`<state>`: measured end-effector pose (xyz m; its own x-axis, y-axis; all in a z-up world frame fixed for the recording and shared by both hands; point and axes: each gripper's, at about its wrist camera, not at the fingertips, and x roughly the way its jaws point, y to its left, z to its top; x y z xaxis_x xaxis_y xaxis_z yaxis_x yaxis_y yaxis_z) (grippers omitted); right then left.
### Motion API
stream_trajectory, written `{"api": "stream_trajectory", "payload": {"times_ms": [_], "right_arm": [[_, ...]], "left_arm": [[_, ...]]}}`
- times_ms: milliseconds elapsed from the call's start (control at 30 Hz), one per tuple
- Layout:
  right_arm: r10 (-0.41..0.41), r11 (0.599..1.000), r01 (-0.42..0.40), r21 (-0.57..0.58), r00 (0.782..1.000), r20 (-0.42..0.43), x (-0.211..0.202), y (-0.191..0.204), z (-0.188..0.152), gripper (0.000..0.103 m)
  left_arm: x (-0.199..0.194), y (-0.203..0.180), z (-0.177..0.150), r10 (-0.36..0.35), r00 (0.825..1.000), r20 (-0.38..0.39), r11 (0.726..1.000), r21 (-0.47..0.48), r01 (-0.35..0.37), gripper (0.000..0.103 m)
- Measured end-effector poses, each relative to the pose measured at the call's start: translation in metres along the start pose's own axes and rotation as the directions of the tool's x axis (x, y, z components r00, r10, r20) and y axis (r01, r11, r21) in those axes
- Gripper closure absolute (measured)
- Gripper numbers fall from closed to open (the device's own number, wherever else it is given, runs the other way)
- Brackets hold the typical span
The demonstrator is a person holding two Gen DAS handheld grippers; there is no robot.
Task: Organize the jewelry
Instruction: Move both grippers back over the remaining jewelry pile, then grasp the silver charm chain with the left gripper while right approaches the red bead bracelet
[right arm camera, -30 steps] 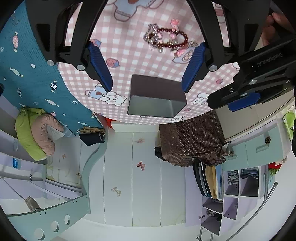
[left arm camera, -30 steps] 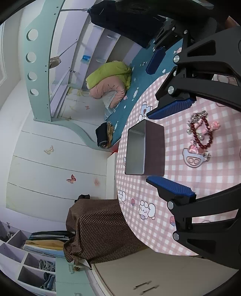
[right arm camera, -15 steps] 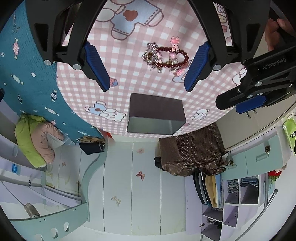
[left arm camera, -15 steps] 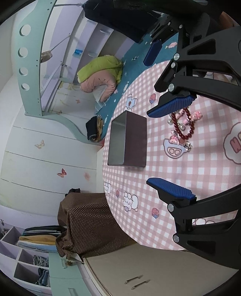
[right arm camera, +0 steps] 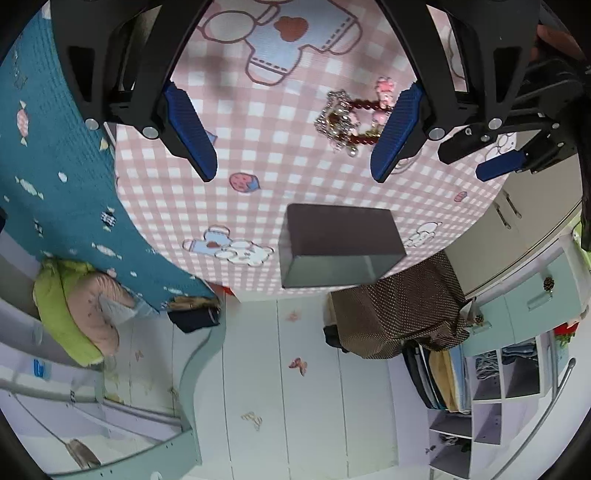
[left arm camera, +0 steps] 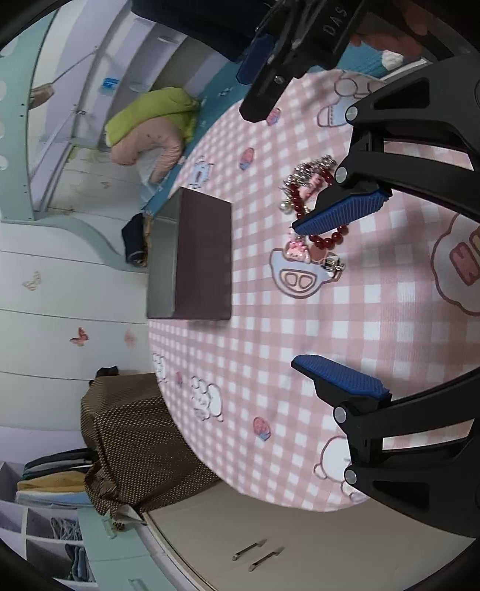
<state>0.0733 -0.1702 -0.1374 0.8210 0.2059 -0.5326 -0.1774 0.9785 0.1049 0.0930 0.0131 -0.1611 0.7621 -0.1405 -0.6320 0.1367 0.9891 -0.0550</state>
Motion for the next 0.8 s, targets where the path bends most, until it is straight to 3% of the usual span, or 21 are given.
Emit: {"api": "stream_trajectory", "payload": {"times_ms": [333,400,533,600,733,800], "right_arm": [[0.005,1.000,-0.004,0.012,0.999,-0.039,0.011,-0.007,-0.007,0.021],[0.011,1.000,-0.010,0.011,0.999,-0.046,0.013,-0.007,-0.008,0.021],[0.026,1.000,-0.026,0.004,0.998,-0.057,0.015,-0.003,-0.010,0.021],[0.037,0.999,-0.037,0.002,0.997,-0.065,0.017,-0.001,-0.011,0.021],[0.053,0.999,-0.052,0.014,0.995,-0.079,0.017,0.007,-0.012,0.022],[0.083,0.997,-0.083,0.010,0.992,-0.091,0.016,0.014,-0.013,0.028]], "left_arm": [[0.024,-0.003,-0.006,-0.002,0.998,-0.061,1.000,0.008,0.002,0.036],[0.028,-0.004,-0.008,-0.005,0.998,-0.070,1.000,0.011,0.006,0.052],[0.034,-0.006,-0.012,0.013,0.997,-0.081,0.999,0.039,-0.010,0.073],[0.034,-0.005,-0.011,-0.016,0.996,-0.084,0.999,0.033,0.019,0.088],[0.033,-0.002,-0.012,-0.034,0.996,-0.083,0.999,0.020,0.036,0.088],[0.033,-0.001,-0.012,-0.044,0.996,-0.080,0.999,0.005,0.044,0.088]]}}
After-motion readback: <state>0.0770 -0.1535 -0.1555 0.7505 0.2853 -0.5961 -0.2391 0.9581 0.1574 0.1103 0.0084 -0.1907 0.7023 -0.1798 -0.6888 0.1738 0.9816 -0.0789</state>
